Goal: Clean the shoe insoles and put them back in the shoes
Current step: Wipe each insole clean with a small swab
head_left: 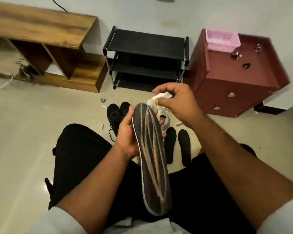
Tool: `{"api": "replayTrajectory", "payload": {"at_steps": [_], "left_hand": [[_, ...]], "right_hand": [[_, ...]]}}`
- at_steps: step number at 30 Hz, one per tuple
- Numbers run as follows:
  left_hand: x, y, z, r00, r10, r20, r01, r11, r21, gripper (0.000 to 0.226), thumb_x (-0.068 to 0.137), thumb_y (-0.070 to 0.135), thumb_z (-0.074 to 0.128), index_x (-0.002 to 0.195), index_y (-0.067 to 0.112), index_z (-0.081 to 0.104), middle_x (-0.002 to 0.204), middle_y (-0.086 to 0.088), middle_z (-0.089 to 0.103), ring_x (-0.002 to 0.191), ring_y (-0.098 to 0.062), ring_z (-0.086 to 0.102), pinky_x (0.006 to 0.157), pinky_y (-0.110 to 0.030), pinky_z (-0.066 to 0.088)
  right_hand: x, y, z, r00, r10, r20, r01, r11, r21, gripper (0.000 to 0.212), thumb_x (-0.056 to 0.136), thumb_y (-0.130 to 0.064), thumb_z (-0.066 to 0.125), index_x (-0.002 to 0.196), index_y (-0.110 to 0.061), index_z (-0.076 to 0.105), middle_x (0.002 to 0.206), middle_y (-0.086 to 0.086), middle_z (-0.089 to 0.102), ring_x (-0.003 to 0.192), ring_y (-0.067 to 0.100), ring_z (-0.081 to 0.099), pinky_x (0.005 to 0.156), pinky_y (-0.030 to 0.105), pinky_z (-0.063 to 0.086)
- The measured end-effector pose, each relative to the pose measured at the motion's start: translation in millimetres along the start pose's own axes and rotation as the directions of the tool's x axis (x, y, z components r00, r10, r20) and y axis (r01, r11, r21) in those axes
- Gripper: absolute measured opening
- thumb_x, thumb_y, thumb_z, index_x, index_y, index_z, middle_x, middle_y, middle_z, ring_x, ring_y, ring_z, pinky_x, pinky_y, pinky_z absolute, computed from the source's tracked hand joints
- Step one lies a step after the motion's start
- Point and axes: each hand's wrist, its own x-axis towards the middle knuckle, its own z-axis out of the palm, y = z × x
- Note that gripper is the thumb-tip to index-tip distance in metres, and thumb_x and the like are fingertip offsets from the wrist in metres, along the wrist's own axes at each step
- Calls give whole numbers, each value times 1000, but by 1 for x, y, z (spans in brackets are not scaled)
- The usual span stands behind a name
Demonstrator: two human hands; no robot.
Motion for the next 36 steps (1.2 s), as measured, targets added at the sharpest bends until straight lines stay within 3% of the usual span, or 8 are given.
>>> {"api": "replayTrajectory", "payload": {"at_steps": [4, 6, 11, 17, 22, 26, 29, 36], "left_hand": [[-4, -10, -15, 995, -17, 103, 17, 1000, 4, 81, 90, 72, 31, 121, 5, 65, 112, -18, 63, 103, -33, 60, 84, -50, 53], [-7, -11, -14, 996, -19, 90, 21, 1000, -16, 79, 91, 71, 32, 124, 5, 61, 114, -18, 62, 103, -32, 62, 85, -51, 54], [-4, -11, -10, 997, -20, 75, 22, 999, -23, 80, 92, 69, 35, 143, 9, 44, 119, -21, 64, 102, -33, 66, 87, -54, 54], [-1, -11, -12, 997, -13, 78, 15, 1000, -20, 79, 91, 66, 39, 146, 10, 43, 126, -20, 60, 110, -33, 60, 90, -53, 50], [-1, -7, -16, 999, -6, 48, 9, 998, -57, 81, 90, 67, 42, 147, 10, 42, 152, -20, 37, 128, -34, 45, 94, -54, 47], [3, -8, -15, 1000, -5, 15, 6, 999, -32, 72, 88, 63, 44, 137, 11, 56, 127, -20, 62, 108, -32, 64, 90, -53, 50], [4, -10, -15, 1000, -8, 12, 8, 999, -50, 68, 90, 63, 43, 120, 7, 68, 112, -20, 67, 94, -33, 67, 87, -52, 52], [9, -6, -16, 1000, 9, 11, -9, 999, -43, 77, 89, 66, 42, 142, 10, 49, 131, -20, 59, 115, -32, 59, 89, -52, 49]], "right_hand": [[-1, 7, 19, 998, 4, 56, 8, 978, -206, 20, 77, -6, 72, 87, -24, 72, 93, -9, 69, 90, 6, 63, 69, 16, 51], [-1, 9, 24, 996, -13, 86, 40, 947, -319, 19, 79, -7, 70, 87, -24, 73, 94, -10, 68, 92, 5, 61, 78, 22, 51], [-2, 1, 29, 938, -205, 278, 329, 773, -541, 19, 82, -2, 64, 93, -14, 73, 97, -3, 66, 92, 8, 59, 85, 24, 48], [4, 2, 31, 917, -250, 311, 395, 688, -609, 16, 82, -5, 65, 93, -14, 72, 96, -1, 67, 92, 11, 60, 86, 30, 50], [7, 8, 26, 941, -248, 229, 337, 717, -610, 16, 82, -3, 64, 92, -12, 73, 94, -1, 67, 90, 9, 60, 83, 22, 48], [8, 0, 38, 920, -267, 286, 388, 711, -586, 14, 84, -6, 64, 92, -13, 72, 94, -3, 67, 90, 7, 59, 84, 23, 49], [7, -3, 48, 892, -285, 352, 446, 689, -571, 12, 83, -5, 64, 90, -13, 72, 93, -1, 68, 91, 11, 60, 85, 28, 50], [12, 7, 29, 945, -231, 234, 327, 724, -607, 15, 84, -3, 62, 94, -10, 71, 97, 1, 67, 91, 9, 59, 86, 27, 50]]}}
